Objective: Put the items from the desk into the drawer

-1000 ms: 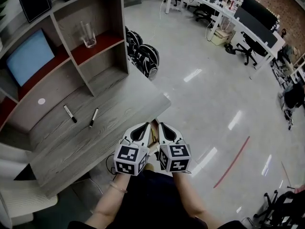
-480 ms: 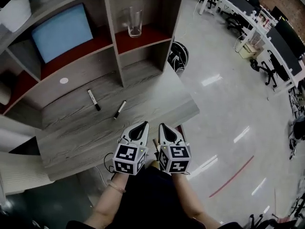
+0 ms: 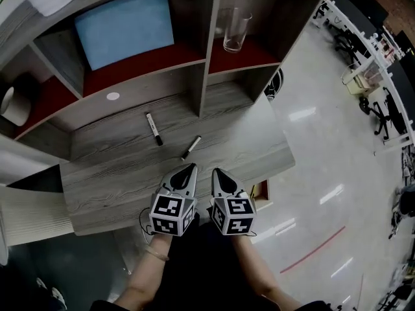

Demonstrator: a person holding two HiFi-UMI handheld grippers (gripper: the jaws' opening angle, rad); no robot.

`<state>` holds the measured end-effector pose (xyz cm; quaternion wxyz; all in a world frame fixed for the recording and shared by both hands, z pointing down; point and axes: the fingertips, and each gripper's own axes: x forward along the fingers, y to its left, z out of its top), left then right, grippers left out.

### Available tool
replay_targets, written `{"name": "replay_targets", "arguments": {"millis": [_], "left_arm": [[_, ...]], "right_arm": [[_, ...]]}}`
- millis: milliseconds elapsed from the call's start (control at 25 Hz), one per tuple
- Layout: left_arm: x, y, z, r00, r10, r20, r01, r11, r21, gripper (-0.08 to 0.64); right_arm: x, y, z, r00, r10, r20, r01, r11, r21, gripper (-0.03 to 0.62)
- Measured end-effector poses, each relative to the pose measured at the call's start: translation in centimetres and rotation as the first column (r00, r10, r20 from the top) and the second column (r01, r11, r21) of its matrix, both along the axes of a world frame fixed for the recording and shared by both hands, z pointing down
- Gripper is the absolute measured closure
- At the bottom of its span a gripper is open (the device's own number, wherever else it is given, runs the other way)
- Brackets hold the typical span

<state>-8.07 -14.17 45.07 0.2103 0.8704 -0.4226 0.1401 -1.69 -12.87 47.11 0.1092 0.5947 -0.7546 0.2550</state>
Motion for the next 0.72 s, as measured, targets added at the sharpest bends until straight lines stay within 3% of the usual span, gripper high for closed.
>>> {"name": "replay_targets", "arguments": {"millis": [280,440,600,720], "left_arm": [[-3.2,-1.8,1.1,0.999,-0.033,0.032,0.033,0.999,-0.008,0.532],[-4.5,-2.5,1.5,0.999,-0.033,0.033,0.033,0.999,-0.012,0.532],[-5.6,-3.0,2.7,0.999,-0.025,0.042,0.027,0.999,-0.032,0.532],[-6.0,-3.4,3.6,0.999,-0.016,0.045,0.018,0.998,-0.054,0.532]], "right_arm": [[-2.5,-2.2,1.6,0.999,-0.048,-0.007,0.048,0.998,-0.04,0.575],[-4.0,-3.7,2.6,0.988,-0.15,-0.03,0.148,0.987,-0.059,0.575],[-5.6,-5.0,4.0,0.953,-0.289,-0.094,0.279,0.955,-0.101,0.575],[-7.1,-5.4,4.9,0.893,-0.43,-0.134,0.413,0.901,-0.132,0.575]]}}
